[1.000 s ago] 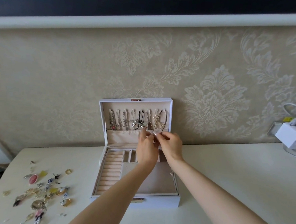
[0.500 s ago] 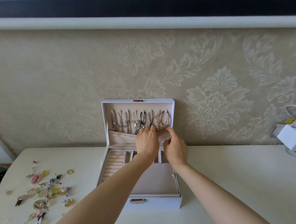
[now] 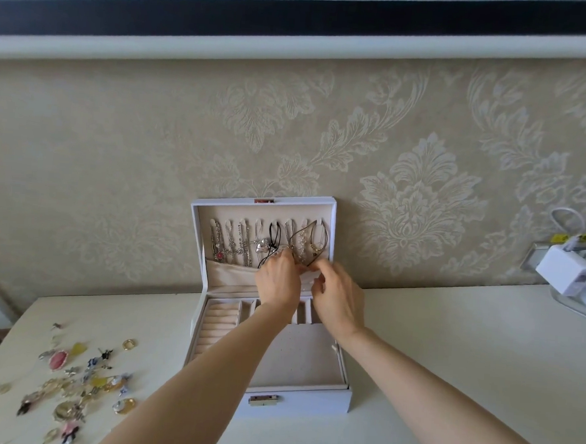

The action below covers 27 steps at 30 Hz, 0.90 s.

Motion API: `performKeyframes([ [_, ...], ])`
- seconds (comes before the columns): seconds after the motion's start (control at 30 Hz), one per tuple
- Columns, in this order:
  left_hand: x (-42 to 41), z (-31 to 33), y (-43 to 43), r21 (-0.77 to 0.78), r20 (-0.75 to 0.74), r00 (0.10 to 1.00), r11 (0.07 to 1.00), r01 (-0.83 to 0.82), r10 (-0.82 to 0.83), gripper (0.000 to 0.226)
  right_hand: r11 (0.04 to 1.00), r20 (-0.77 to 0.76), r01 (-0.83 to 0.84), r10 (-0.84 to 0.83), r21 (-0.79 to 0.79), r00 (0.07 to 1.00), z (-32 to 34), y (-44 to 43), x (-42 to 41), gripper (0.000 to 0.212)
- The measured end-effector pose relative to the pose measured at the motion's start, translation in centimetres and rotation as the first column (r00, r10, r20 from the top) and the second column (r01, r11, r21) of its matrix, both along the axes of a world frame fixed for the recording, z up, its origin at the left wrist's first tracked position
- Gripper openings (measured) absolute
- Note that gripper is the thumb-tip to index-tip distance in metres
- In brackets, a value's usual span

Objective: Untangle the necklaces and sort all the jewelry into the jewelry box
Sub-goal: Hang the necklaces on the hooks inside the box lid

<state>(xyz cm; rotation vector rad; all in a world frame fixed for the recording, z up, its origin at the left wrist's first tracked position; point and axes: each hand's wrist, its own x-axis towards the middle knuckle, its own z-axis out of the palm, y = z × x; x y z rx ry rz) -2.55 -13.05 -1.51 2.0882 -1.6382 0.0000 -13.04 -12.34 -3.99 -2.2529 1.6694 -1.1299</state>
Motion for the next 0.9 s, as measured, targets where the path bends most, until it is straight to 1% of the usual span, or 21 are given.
performKeyframes([
  [0.07,-0.2,0.1,0.3,-0.014,0.036,0.999,0.999,0.029,-0.028,0.012,0.997,0.005,-0.025,0.025,-0.069,1.000,-0.4,0.2,0.1,0.036],
  [0.1,-0.4,0.2,0.5,-0.011,0.051,0.998,0.999,0.047,-0.046,0.012,0.997,-0.011,-0.040,0.040,-0.063,0.999,-0.4,0.1,0.1,0.041],
  [0.17,-0.8,0.1,0.8,0.018,0.063,0.995,0.997,0.080,-0.081,0.014,0.999,-0.074,-0.047,0.049,0.027,0.996,0.0,0.0,0.2,0.046],
  [0.23,-1.1,-0.1,0.9,0.042,0.056,0.994,0.994,0.096,-0.099,0.015,0.989,-0.197,-0.011,0.039,0.146,0.980,0.6,-0.4,0.2,0.045],
  [0.3,-1.2,-0.1,1.0,0.036,0.021,0.995,0.995,0.097,-0.098,0.018,0.979,-0.278,0.016,0.043,0.206,0.959,1.1,-0.7,0.2,0.041],
  [0.4,-1.1,0.0,1.3,-0.004,-0.081,0.994,0.997,0.080,-0.080,0.023,0.965,-0.327,0.016,0.074,0.263,0.942,1.7,-1.3,0.2,0.035],
  [0.43,-1.0,0.1,1.5,-0.017,-0.116,0.991,0.997,0.071,-0.072,0.024,0.960,-0.328,0.013,0.082,0.280,0.941,1.8,-1.5,0.3,0.036],
  [0.5,-0.8,0.2,1.8,-0.033,-0.165,0.985,0.998,0.048,-0.053,0.025,0.954,-0.320,0.001,0.100,0.299,0.942,1.9,-1.7,0.4,0.043],
  [0.57,-0.4,0.1,2.0,-0.033,-0.139,0.988,0.997,0.064,-0.068,0.023,0.960,-0.309,-0.014,0.104,0.281,0.945,1.9,-1.4,0.4,0.049],
  [0.63,-0.3,-0.2,2.1,-0.016,-0.049,0.991,0.992,0.125,-0.126,0.018,0.977,-0.270,-0.001,0.060,0.212,0.961,1.8,-0.9,0.2,0.046],
  [0.7,-0.3,-0.5,2.0,0.010,0.006,0.986,0.986,0.168,-0.168,0.020,0.998,-0.156,0.022,-0.013,0.056,0.988,1.9,-0.2,0.0,0.036],
  [0.73,-0.3,-0.6,1.9,0.031,0.017,0.985,0.984,0.174,-0.174,0.022,0.999,-0.102,0.012,-0.016,-0.035,0.995,1.8,0.1,0.0,0.031],
  [0.77,-0.4,-0.6,1.8,0.053,0.027,0.984,0.983,0.174,-0.175,0.024,0.994,-0.076,-0.024,0.016,-0.105,0.997,1.7,0.2,0.0,0.030],
  [0.8,-0.5,-0.5,1.8,0.081,0.040,0.983,0.981,0.174,-0.177,0.026,0.987,-0.089,-0.068,0.056,-0.146,0.995,1.6,0.3,0.1,0.031],
  [0.83,-0.6,-0.4,1.8,0.110,0.054,0.982,0.978,0.175,-0.182,0.029,0.985,-0.122,-0.114,0.098,-0.131,0.988,1.6,0.3,0.0,0.034],
  [0.9,-0.7,-0.2,2.0,0.141,0.064,0.980,0.974,0.177,-0.188,0.033,0.991,-0.175,-0.131,0.127,-0.011,0.976,1.9,0.0,-0.2,0.042],
])
